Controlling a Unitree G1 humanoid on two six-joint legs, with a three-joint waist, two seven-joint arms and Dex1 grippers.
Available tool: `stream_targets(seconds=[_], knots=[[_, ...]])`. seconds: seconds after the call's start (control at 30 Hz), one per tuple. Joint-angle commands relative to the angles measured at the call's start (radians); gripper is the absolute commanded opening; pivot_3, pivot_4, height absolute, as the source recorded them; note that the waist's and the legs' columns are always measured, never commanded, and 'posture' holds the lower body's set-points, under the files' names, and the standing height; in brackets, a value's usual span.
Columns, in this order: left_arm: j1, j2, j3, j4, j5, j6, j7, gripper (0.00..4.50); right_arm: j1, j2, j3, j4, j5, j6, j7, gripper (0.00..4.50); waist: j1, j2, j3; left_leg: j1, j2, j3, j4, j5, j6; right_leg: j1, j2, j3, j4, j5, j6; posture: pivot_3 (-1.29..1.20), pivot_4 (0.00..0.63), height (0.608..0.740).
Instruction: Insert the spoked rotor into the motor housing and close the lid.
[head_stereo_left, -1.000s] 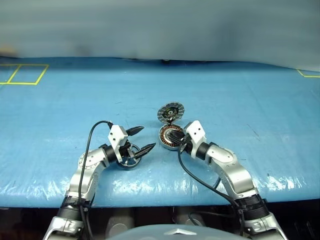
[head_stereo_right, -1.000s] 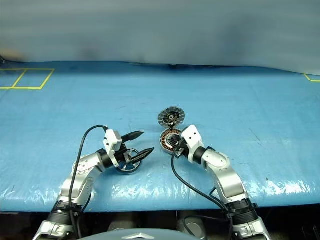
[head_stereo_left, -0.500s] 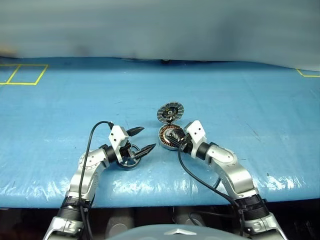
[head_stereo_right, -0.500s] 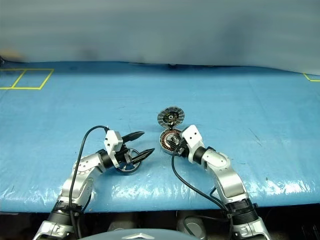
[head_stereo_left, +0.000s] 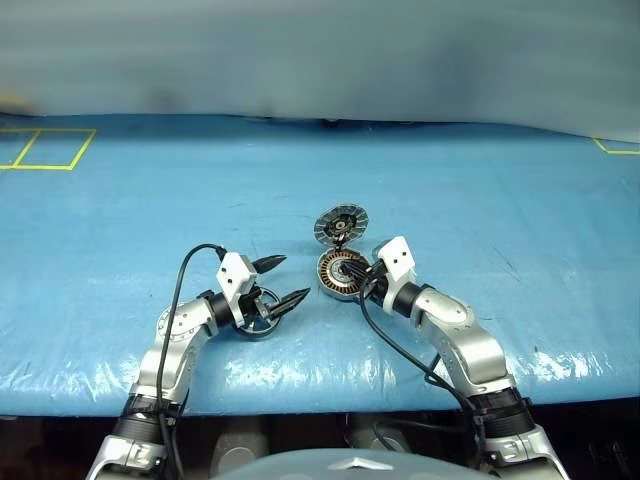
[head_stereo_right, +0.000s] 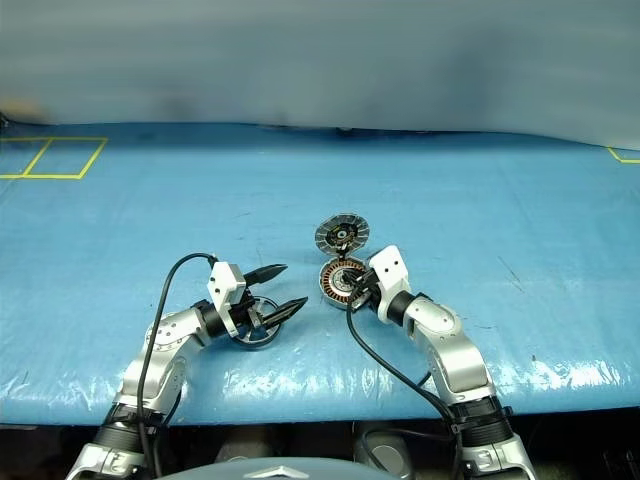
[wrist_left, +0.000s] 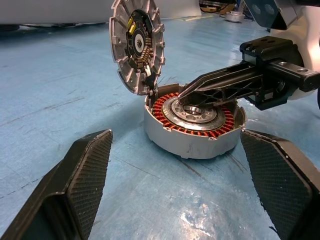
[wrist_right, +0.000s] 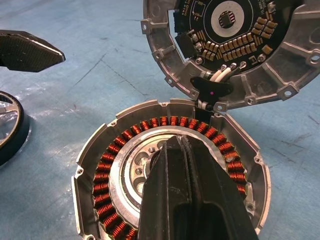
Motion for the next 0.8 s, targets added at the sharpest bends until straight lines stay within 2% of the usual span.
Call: stream_targets(seconds=[0.03,0.6,0.8], knots=[[0.002,0.008,0.002,-0.015,0.005,-0.013,0.005,4.34,-0.005,-0.006,0.012,-0.019,-0.004,0.012,0.006,0.03,0.0,0.0,0.0,0.0,0.0,0.0,0.0,0.0,0.0,0.0,0.0,0.0,0.0,0.0,0.0,0.0,0.15,0.74],[0.01,0.008,-0.003,-0.013,0.011,-0.007,0.015,4.34,-0.006,-0.007,0.016,-0.035,0.004,0.022,0.022,0.03,0.0,0.0,0.0,0.0,0.0,0.0,0.0,0.0,0.0,0.0,0.0,0.0,0.0,-0.002,-0.001,0.0,0.15,0.74],[0.013,0.008,-0.006,-0.009,0.011,-0.009,0.018,4.34,-0.001,-0.038,0.066,-0.013,-0.048,0.036,0.022,0.03,-0.001,0.0,0.0,0.0,0.0,0.0,0.0,0.0,0.0,0.0,0.0,0.0,0.0,-0.002,-0.001,0.0,0.15,0.74]])
